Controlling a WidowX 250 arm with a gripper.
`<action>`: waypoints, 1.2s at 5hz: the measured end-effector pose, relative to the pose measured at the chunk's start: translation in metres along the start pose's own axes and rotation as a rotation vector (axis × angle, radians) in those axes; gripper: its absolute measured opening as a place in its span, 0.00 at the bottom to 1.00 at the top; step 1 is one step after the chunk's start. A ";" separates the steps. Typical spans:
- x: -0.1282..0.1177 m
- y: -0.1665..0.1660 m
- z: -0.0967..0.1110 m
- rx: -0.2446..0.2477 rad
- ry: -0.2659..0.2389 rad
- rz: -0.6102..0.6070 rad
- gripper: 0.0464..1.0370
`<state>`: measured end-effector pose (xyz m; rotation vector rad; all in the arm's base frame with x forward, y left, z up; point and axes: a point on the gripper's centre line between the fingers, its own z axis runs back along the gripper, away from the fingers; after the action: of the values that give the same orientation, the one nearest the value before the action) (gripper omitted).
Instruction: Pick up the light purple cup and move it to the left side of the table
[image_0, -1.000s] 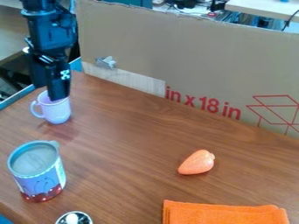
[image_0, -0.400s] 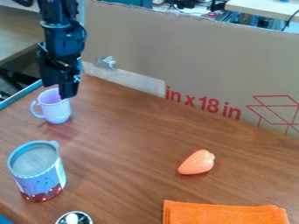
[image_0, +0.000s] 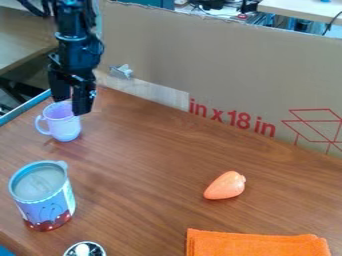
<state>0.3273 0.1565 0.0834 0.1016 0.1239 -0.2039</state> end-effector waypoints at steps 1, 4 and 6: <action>0.004 0.002 -0.008 -0.007 0.019 -0.016 0.96; 0.002 0.005 -0.024 0.005 0.074 0.016 0.96; 0.002 0.007 -0.039 0.012 0.106 0.041 0.93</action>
<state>0.3263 0.1672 0.0454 0.1264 0.2258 -0.1584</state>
